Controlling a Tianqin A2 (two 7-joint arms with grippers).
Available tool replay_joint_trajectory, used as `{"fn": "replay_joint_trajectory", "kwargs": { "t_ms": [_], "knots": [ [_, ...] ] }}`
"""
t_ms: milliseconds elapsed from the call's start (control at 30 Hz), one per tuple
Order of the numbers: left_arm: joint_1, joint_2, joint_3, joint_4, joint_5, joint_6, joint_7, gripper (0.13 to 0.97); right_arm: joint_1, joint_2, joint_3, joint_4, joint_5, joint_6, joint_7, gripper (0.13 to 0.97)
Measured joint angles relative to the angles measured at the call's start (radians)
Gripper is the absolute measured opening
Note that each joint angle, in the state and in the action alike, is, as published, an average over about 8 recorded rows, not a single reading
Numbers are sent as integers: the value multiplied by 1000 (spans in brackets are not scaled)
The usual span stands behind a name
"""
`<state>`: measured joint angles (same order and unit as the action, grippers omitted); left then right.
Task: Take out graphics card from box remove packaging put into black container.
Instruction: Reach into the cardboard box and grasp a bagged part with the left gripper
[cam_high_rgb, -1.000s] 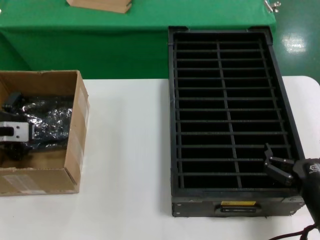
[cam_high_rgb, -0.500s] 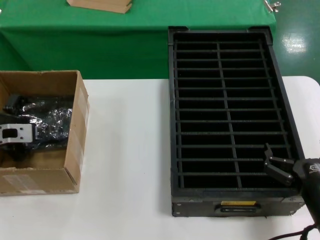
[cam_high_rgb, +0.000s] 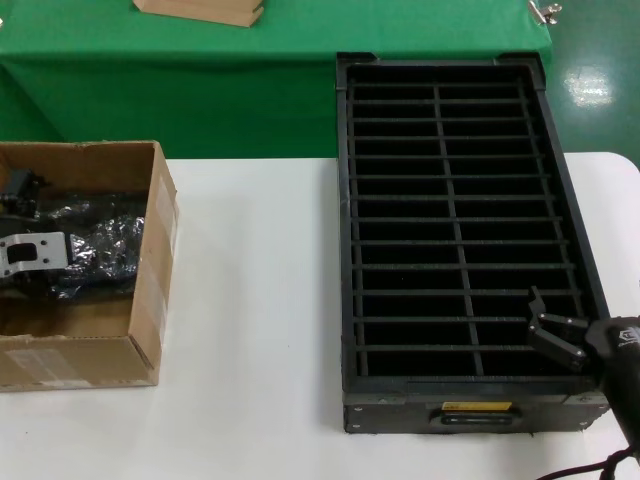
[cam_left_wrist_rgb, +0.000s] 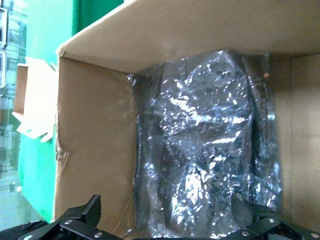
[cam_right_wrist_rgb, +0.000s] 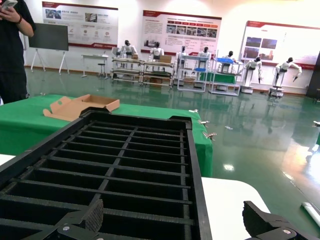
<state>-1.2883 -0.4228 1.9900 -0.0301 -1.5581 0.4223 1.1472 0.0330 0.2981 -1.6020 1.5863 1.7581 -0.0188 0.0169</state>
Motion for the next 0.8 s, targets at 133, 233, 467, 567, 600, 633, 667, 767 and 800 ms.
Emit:
{"fn": "replay_joint_trajectory", "kwargs": {
  "t_ms": [133, 233, 467, 567, 600, 633, 667, 767, 800],
  "knots": [
    [-1, -2, -11, 3, 6, 1, 1, 904, 0, 0, 0, 0, 0, 0, 0, 966],
    [-1, -4, -5, 3, 23, 23, -17, 886, 0, 0, 0, 0, 0, 0, 0, 966],
    [-4, -15, 15, -7, 63, 97, -66, 886, 0, 0, 0, 0, 0, 0, 0, 966],
    [-5, -21, 21, -16, 76, 120, -81, 886, 0, 0, 0, 0, 0, 0, 0, 966],
    [-5, -23, 23, -19, 81, 127, -85, 886, 0, 0, 0, 0, 0, 0, 0, 966],
    [-6, -25, 26, -21, 85, 132, -89, 886, 0, 0, 0, 0, 0, 0, 0, 966],
    [-6, -27, 28, -23, 90, 137, -92, 886, 0, 0, 0, 0, 0, 0, 0, 966],
    [-7, -31, 36, -24, 104, 147, -99, 890, 0, 0, 0, 0, 0, 0, 0, 966],
    [-7, -32, 38, -23, 108, 148, -99, 894, 0, 0, 0, 0, 0, 0, 0, 966]
  ]
}}
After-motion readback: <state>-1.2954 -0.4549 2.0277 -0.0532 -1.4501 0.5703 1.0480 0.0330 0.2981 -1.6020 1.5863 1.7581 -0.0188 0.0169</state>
